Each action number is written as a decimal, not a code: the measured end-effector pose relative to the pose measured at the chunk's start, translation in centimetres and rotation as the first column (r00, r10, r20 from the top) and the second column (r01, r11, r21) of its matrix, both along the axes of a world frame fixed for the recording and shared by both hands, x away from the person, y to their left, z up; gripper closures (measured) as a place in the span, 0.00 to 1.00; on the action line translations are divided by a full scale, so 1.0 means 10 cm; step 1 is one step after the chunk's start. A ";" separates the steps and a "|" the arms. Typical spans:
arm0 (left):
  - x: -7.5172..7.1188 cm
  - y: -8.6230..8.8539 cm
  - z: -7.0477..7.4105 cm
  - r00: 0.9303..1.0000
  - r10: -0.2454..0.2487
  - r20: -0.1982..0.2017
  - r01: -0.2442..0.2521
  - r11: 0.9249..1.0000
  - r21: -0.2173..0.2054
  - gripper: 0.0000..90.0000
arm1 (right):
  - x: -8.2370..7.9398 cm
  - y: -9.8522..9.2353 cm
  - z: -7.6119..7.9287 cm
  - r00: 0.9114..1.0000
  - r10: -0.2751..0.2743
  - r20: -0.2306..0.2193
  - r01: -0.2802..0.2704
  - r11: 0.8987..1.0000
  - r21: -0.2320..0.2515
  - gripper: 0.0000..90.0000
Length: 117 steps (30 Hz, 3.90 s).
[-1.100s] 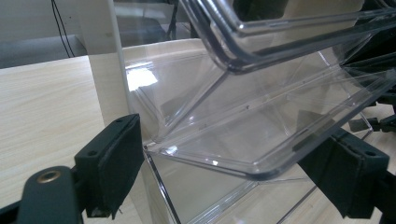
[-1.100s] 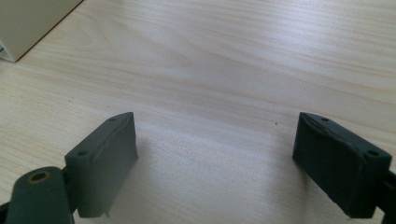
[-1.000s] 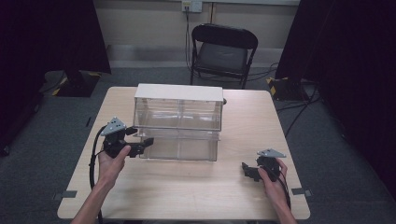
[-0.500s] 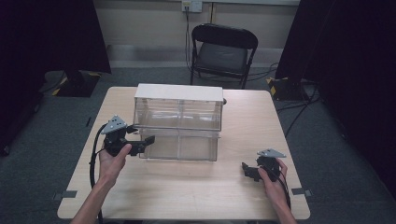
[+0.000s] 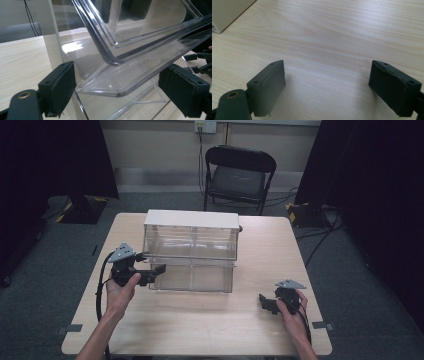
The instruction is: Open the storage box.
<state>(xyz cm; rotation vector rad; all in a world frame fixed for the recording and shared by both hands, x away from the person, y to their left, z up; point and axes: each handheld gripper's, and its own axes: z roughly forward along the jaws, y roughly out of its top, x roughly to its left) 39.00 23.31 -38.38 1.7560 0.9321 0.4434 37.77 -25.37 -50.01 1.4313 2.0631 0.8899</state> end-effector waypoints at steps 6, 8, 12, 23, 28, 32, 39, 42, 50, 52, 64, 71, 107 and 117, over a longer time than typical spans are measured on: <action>0.02 -0.02 0.00 1.000 0.000 -0.007 0.000 1.000 -0.006 0.11 | 0.00 0.00 0.00 1.000 0.000 0.000 0.000 1.000 0.000 0.14; 0.02 -0.02 -0.01 1.000 -0.002 -0.003 0.002 1.000 -0.006 0.11 | 0.00 0.00 0.00 1.000 0.000 0.000 0.000 1.000 0.000 0.14; 0.02 -0.02 -0.01 1.000 0.002 -0.006 -0.002 1.000 -0.011 0.11 | 0.00 0.00 0.00 1.000 0.000 0.000 0.000 1.000 0.000 0.14; 0.00 -0.03 0.00 1.000 0.007 0.005 -0.007 1.000 -0.025 0.09 | 0.00 0.00 0.00 1.000 0.000 0.000 0.000 1.000 0.000 0.14; 0.00 -0.04 0.00 1.000 0.007 -0.001 -0.007 1.000 -0.028 0.09 | 0.00 0.00 0.00 1.000 0.000 0.000 0.000 1.000 0.000 0.14; 0.01 -0.03 0.00 1.000 0.007 -0.005 -0.008 0.999 -0.034 0.08 | 0.00 0.00 0.00 1.000 0.000 0.000 0.000 1.000 0.000 0.14; 0.01 -0.03 0.00 1.000 0.003 -0.005 -0.004 1.000 -0.031 0.08 | 0.00 0.00 0.00 1.000 0.000 0.000 0.000 1.000 0.000 0.14; 0.01 -0.03 0.00 1.000 0.003 -0.006 -0.004 1.000 -0.030 0.08 | 0.00 0.00 0.00 1.000 0.003 0.000 -0.003 1.000 0.000 0.14; 0.01 -0.03 0.00 1.000 0.005 -0.005 -0.005 1.000 -0.030 0.08 | 0.00 0.00 0.00 1.000 0.000 0.000 0.000 1.000 0.000 0.14; 0.01 -0.03 0.00 1.000 0.006 -0.002 -0.006 1.000 -0.029 0.08 | 0.00 0.00 0.00 1.000 0.000 0.000 0.000 1.000 0.000 0.14; 0.02 -0.03 0.00 1.000 0.003 -0.002 -0.003 1.000 -0.028 0.08 | 0.00 0.00 0.00 1.000 0.000 0.000 0.000 1.000 0.000 0.14; 0.02 -0.03 0.00 1.000 0.003 -0.002 -0.003 1.000 -0.028 0.08 | 0.00 0.00 0.00 1.000 0.002 -0.001 -0.002 1.000 0.000 0.14; 0.02 -0.06 0.00 1.000 0.014 -0.007 -0.014 1.000 -0.010 0.06 | 0.00 0.00 0.00 1.000 -0.001 0.000 0.001 1.000 0.000 0.14; 0.02 -0.07 0.00 1.000 0.015 -0.005 -0.015 1.000 -0.011 0.05 | 0.00 0.00 0.00 1.000 0.000 0.000 0.000 1.000 0.000 0.14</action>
